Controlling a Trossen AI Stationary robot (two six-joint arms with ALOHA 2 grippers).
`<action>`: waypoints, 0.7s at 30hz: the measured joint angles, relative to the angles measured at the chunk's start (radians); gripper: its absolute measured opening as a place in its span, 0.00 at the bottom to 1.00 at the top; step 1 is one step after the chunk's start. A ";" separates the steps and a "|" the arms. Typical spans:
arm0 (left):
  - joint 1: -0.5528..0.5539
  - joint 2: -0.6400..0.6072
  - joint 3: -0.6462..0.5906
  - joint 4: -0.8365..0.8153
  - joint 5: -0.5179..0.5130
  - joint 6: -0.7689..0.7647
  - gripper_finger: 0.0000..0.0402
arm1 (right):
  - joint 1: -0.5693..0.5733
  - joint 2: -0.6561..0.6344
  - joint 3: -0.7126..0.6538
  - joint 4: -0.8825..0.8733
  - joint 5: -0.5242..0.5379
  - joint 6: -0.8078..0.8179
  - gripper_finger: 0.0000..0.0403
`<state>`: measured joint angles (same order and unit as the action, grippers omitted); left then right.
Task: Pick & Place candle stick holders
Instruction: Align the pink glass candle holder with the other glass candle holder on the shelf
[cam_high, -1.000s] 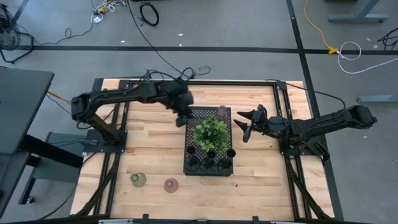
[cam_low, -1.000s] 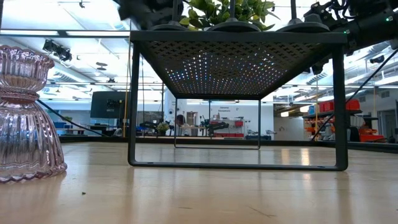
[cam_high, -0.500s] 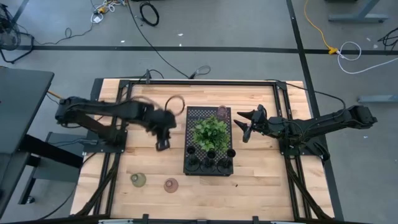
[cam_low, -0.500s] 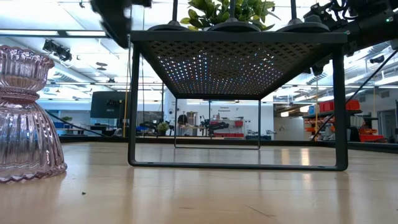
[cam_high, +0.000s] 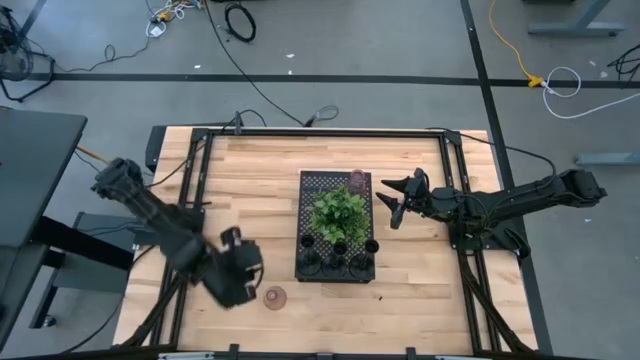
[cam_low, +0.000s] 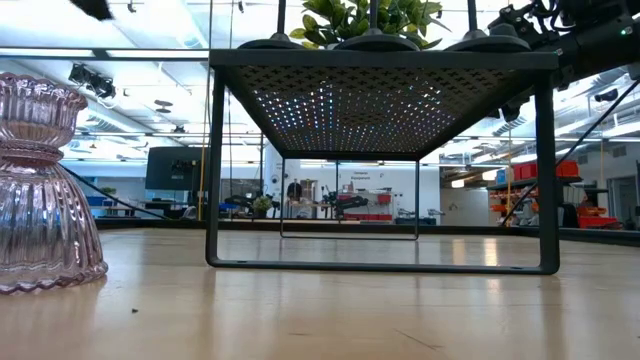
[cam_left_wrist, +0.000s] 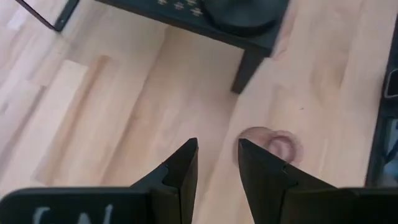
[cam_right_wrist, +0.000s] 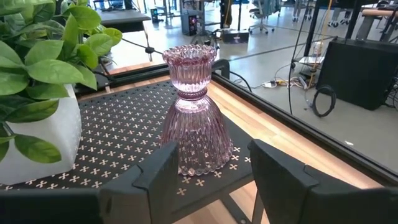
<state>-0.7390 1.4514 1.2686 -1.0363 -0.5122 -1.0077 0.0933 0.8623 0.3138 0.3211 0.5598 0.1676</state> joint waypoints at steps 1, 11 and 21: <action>-0.025 0.017 0.000 0.013 -0.024 -0.033 0.29 | 0.000 0.000 0.000 0.000 0.000 0.000 0.50; -0.151 0.231 0.000 0.227 -0.108 -0.156 0.29 | 0.000 0.000 0.000 0.001 0.000 0.008 0.50; -0.213 0.307 0.000 0.182 -0.125 -0.397 0.29 | 0.000 0.000 0.000 0.000 0.000 0.007 0.50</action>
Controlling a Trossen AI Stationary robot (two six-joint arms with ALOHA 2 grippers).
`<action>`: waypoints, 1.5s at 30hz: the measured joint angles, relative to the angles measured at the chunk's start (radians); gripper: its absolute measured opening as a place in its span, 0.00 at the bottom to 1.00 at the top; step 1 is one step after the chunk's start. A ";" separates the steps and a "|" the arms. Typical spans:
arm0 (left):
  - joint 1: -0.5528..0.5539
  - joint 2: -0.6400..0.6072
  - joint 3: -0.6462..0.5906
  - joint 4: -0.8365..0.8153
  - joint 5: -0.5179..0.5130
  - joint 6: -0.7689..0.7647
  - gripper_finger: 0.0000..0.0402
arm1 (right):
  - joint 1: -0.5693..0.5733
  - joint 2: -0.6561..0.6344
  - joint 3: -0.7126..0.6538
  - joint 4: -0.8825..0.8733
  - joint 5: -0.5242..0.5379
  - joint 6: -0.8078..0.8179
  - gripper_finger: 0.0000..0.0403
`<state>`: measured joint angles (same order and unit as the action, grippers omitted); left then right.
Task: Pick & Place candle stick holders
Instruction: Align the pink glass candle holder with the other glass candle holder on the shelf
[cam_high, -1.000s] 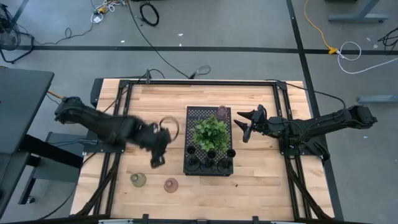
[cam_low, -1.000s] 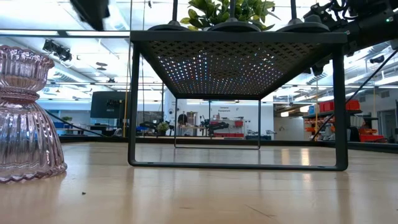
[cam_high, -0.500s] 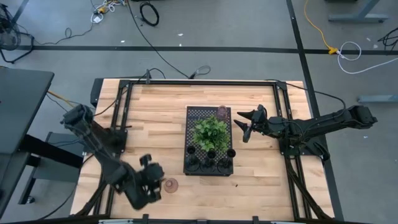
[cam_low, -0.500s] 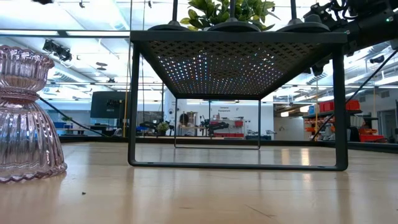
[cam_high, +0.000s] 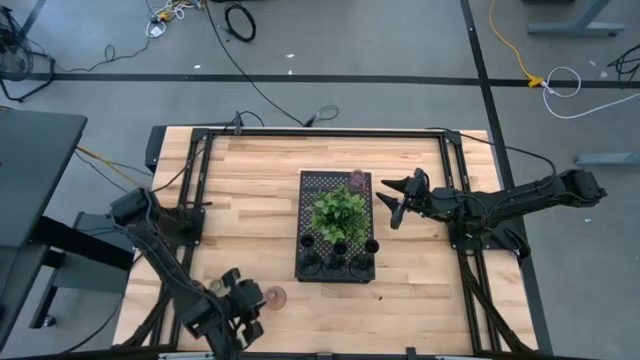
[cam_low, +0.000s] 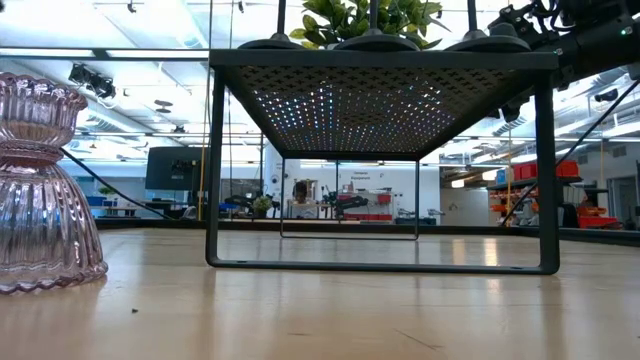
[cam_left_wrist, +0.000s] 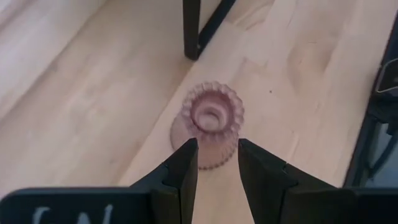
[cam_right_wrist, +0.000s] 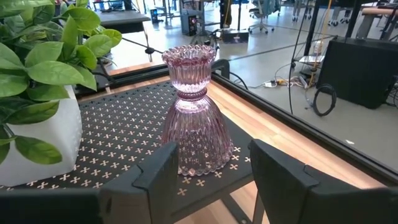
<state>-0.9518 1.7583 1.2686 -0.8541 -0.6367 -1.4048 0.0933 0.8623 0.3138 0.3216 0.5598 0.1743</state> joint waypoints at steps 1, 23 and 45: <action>-0.006 0.005 0.000 0.003 -0.001 -0.022 0.29 | 0.000 0.000 0.000 0.000 0.000 -0.002 0.50; -0.011 0.179 0.000 0.093 -0.135 -0.103 0.52 | 0.000 0.000 0.000 0.000 0.000 -0.006 0.50; 0.045 0.194 0.000 0.097 -0.171 -0.091 0.32 | 0.000 0.000 0.000 0.000 0.000 -0.015 0.50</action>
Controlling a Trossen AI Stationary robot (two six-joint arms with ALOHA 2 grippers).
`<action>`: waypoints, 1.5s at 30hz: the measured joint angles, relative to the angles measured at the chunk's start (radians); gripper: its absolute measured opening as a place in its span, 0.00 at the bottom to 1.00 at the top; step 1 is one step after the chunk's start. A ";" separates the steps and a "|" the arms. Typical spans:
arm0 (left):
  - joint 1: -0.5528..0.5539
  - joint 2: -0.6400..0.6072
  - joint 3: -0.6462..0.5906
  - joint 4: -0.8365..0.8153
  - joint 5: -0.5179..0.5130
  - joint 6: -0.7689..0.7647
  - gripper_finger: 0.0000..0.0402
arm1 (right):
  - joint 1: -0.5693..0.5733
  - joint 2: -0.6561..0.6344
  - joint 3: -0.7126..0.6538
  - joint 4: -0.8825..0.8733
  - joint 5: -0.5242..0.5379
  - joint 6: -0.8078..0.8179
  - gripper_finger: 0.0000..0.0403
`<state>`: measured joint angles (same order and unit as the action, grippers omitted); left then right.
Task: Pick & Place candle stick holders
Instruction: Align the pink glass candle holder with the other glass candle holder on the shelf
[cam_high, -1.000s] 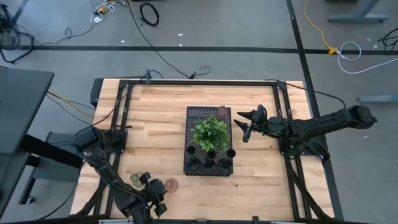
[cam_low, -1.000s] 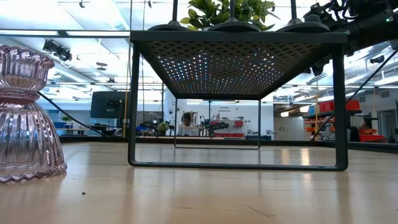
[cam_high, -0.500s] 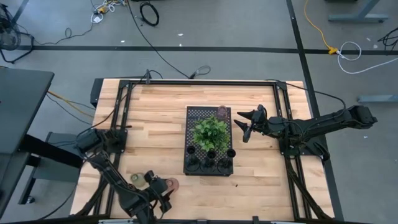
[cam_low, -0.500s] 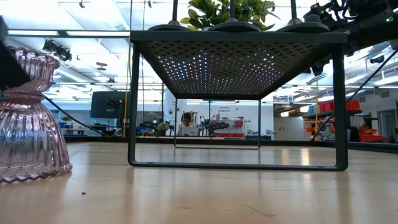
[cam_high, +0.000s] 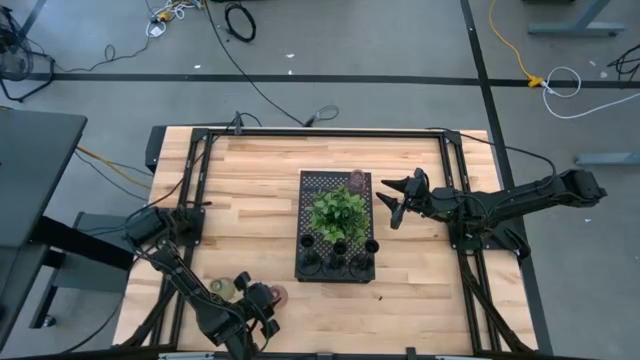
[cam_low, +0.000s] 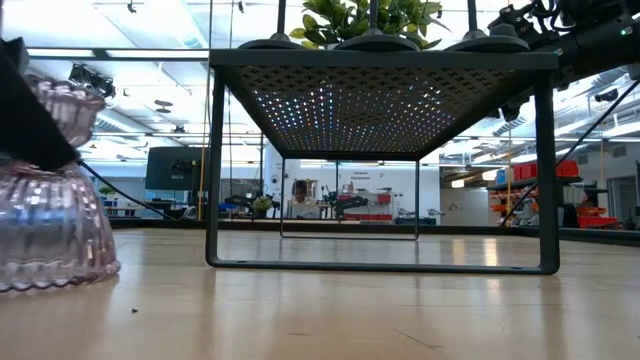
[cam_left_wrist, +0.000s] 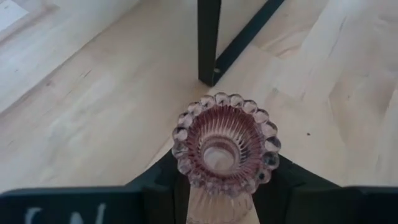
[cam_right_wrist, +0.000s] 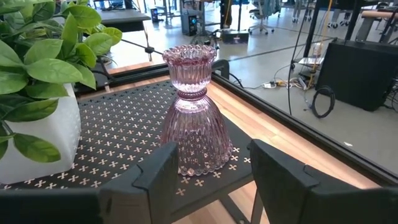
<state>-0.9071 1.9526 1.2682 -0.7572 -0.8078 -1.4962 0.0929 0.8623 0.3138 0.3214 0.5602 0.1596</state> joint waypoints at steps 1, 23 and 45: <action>0.001 0.000 0.000 -0.001 0.000 0.001 0.32 | 0.000 0.000 0.000 0.000 0.000 0.000 0.50; 0.013 -0.154 0.001 -0.282 -0.112 -0.036 0.32 | 0.000 0.000 0.000 0.000 0.000 -0.001 0.50; 0.089 -0.492 0.000 -0.517 -0.314 0.261 0.32 | 0.000 0.000 0.000 0.000 0.000 -0.003 0.50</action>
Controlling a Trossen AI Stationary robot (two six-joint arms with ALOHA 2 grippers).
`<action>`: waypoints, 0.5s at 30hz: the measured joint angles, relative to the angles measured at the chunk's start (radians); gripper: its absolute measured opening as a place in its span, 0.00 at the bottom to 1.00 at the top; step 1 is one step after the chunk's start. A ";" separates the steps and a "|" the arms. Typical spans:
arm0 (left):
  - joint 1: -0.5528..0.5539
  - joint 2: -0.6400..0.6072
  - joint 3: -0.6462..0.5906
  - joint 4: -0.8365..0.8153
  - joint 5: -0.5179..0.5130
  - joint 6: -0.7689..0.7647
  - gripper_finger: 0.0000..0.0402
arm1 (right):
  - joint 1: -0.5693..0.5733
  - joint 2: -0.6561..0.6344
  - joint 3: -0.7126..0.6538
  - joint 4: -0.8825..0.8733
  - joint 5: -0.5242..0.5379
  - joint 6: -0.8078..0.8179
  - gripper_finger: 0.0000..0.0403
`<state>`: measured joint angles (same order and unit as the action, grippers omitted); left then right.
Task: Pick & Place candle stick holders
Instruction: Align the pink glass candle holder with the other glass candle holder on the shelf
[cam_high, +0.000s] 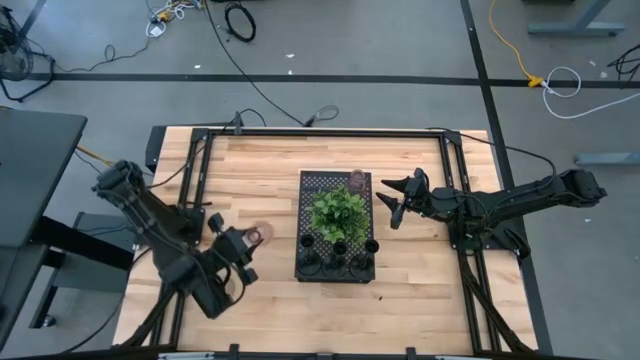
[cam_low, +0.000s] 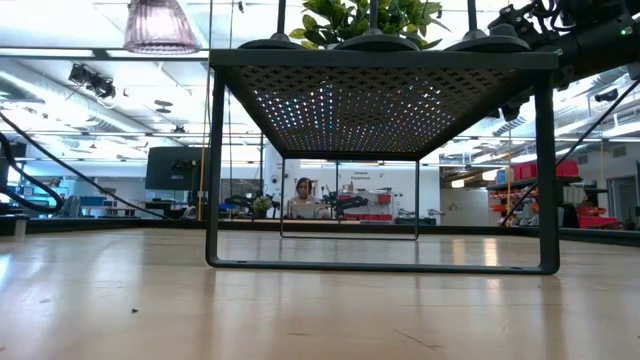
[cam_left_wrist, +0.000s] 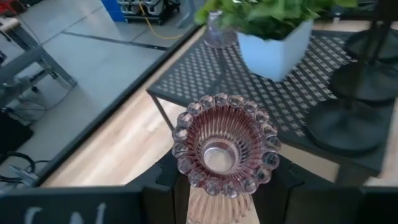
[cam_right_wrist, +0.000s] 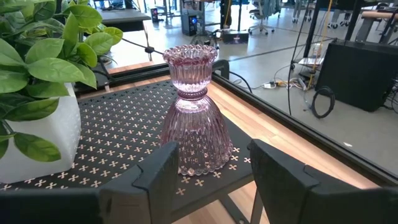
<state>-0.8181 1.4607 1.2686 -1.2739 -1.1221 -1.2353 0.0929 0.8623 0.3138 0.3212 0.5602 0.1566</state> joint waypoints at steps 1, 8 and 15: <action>0.012 -0.011 0.000 0.001 -0.001 0.026 0.32 | 0.000 0.000 0.000 0.000 0.000 0.000 0.50; 0.116 -0.086 0.000 0.002 -0.008 0.199 0.32 | 0.000 0.000 0.000 0.000 0.000 0.000 0.50; 0.202 -0.154 0.000 0.018 0.001 0.343 0.32 | 0.000 0.000 0.000 0.000 0.000 -0.001 0.50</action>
<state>-0.6160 1.3071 1.2686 -1.2561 -1.1207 -0.8924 0.0929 0.8623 0.3138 0.3214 0.5602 0.1551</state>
